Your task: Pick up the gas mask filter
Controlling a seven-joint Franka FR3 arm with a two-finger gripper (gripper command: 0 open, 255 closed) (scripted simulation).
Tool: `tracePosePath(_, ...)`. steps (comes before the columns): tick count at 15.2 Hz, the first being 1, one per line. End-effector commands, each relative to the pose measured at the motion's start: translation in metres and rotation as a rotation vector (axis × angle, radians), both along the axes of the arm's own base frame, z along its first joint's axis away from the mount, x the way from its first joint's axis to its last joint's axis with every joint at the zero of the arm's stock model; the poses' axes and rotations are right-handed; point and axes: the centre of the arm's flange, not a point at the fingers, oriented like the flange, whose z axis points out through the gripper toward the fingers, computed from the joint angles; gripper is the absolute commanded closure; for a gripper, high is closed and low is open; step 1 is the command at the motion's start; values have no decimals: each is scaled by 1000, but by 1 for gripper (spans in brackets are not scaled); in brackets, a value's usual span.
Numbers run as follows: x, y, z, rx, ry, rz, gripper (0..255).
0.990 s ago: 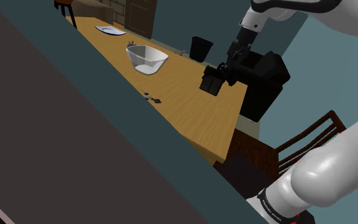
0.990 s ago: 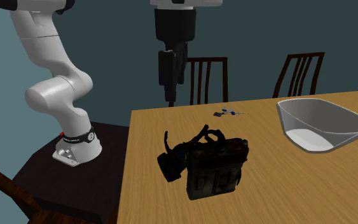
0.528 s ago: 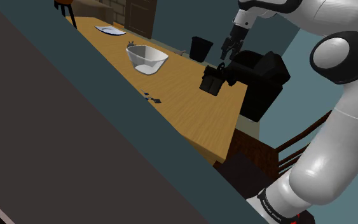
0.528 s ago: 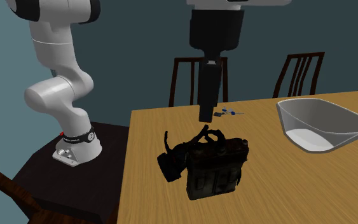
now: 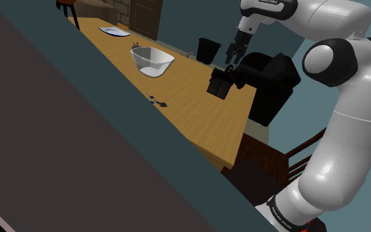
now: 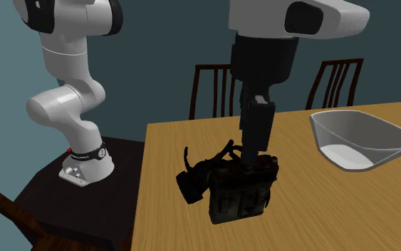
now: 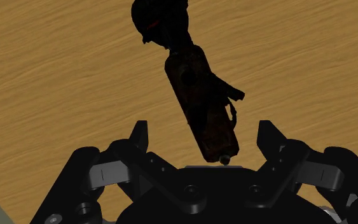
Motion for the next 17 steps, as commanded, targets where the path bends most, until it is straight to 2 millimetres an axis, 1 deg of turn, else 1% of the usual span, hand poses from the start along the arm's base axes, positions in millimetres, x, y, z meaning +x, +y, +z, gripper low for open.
tracePosePath(1, 1, 0, -10, 0, -1, 0, 0)
tracePosePath(2, 1, 0, -18, 0, -1, 0, 0)
tracePosePath(4, 1, 0, -18, 0, -1, 0, 0)
tracePosePath(5, 2, -2, -18, 0, -1, 0, 255)
tracePosePath(14, 1, 0, -18, 0, -1, 0, 255)
tracePosePath(17, 1, 0, -2, 0, -1, 0, 255)
